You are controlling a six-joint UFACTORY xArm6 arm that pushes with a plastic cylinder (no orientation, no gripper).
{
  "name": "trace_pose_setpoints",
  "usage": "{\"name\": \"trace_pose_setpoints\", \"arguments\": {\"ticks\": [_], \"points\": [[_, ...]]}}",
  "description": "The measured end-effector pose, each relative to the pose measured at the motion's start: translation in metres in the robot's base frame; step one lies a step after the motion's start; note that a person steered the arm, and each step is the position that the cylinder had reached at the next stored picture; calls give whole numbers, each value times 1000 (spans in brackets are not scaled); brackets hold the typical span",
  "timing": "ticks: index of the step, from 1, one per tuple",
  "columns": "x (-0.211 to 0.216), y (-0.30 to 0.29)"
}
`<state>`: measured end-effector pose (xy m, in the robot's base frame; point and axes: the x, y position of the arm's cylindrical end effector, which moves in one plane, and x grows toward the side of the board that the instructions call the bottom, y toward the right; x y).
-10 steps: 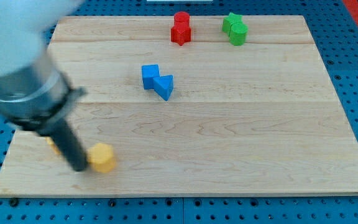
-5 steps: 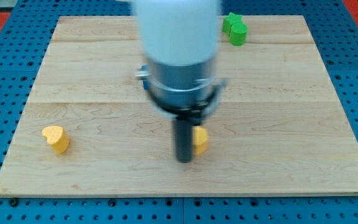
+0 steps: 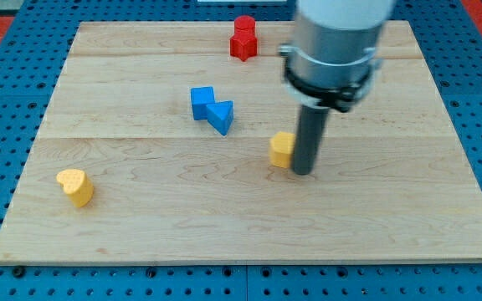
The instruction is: Push the yellow hexagon towards the blue triangle
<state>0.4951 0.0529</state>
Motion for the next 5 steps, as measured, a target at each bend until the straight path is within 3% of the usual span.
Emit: {"name": "trace_pose_setpoints", "arguments": {"ticks": [1,2,4,5], "points": [[-1,-22],[-1,4],[-11,-66],[14,-78]]}}
